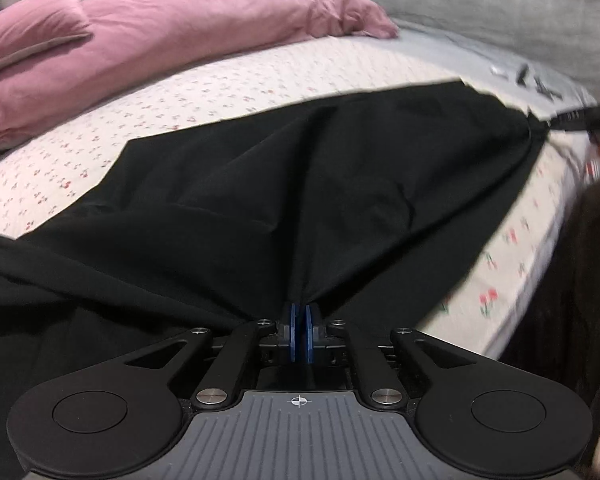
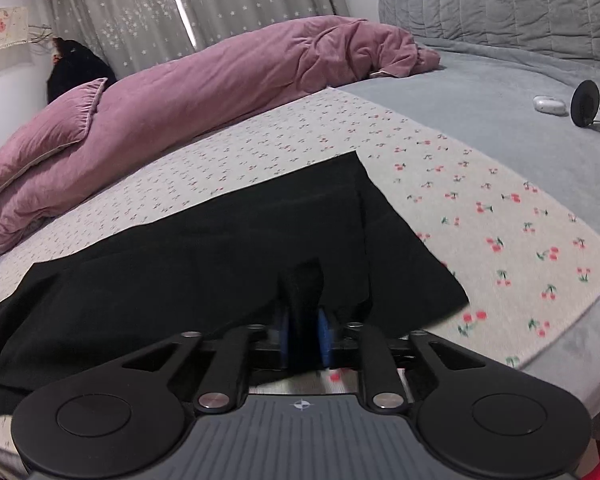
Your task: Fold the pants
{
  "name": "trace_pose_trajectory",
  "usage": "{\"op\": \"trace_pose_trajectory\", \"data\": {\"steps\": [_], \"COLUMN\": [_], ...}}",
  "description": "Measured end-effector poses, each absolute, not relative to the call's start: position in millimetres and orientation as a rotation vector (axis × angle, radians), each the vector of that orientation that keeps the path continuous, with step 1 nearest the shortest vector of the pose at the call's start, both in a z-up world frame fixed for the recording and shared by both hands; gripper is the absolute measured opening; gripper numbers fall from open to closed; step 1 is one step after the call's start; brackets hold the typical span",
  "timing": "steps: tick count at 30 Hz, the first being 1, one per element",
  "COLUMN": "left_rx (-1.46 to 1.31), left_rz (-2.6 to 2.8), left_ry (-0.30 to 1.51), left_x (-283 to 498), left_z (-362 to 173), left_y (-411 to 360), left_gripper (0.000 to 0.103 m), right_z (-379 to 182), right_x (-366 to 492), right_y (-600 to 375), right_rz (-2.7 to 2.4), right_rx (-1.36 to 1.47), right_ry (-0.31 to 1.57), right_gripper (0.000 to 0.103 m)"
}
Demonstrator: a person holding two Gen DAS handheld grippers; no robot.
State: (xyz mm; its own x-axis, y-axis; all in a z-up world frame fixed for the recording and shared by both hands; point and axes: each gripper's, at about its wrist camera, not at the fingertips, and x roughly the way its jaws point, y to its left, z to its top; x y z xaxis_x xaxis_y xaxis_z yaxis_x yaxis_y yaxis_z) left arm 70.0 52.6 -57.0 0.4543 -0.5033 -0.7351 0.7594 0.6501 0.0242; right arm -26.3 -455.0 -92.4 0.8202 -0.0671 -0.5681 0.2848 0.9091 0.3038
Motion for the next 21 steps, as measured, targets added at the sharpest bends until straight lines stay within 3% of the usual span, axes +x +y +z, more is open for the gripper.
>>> {"op": "trace_pose_trajectory", "data": {"steps": [2, 5, 6, 7, 9, 15, 21], "left_rx": [0.401, 0.386, 0.378, 0.375, 0.374, 0.348, 0.357], "left_rz": [-0.821, -0.884, -0.91, -0.93, -0.957, -1.094, -1.2], "left_ry": [0.768, 0.787, 0.779, 0.76, 0.708, 0.656, 0.703], "left_x": [65.5, 62.9, 61.9, 60.8, 59.9, 82.9, 136.5], "left_z": [-53.8, -43.7, -38.5, -32.8, -21.6, 4.2, -3.7], "left_y": [52.9, 52.9, 51.6, 48.8, 39.5, -24.3, -128.0], "left_gripper": [0.011, 0.018, 0.029, 0.048, 0.068, 0.069, 0.069], "right_z": [-90.2, -85.8, -83.3, -81.4, -82.0, -102.9, -119.0], "right_x": [-31.6, -38.5, -40.0, -41.3, -45.0, -54.4, -68.7], "right_y": [-455.0, -455.8, -457.0, -459.4, -467.7, -484.9, -496.4], "right_rz": [-0.159, -0.111, -0.102, -0.095, -0.08, -0.023, 0.006], "right_rx": [0.395, 0.401, 0.406, 0.423, 0.491, 0.728, 0.922], "right_ry": [0.581, 0.578, 0.567, 0.555, 0.529, 0.483, 0.434], "right_gripper": [0.048, 0.063, 0.065, 0.07, 0.073, 0.073, 0.073]}}
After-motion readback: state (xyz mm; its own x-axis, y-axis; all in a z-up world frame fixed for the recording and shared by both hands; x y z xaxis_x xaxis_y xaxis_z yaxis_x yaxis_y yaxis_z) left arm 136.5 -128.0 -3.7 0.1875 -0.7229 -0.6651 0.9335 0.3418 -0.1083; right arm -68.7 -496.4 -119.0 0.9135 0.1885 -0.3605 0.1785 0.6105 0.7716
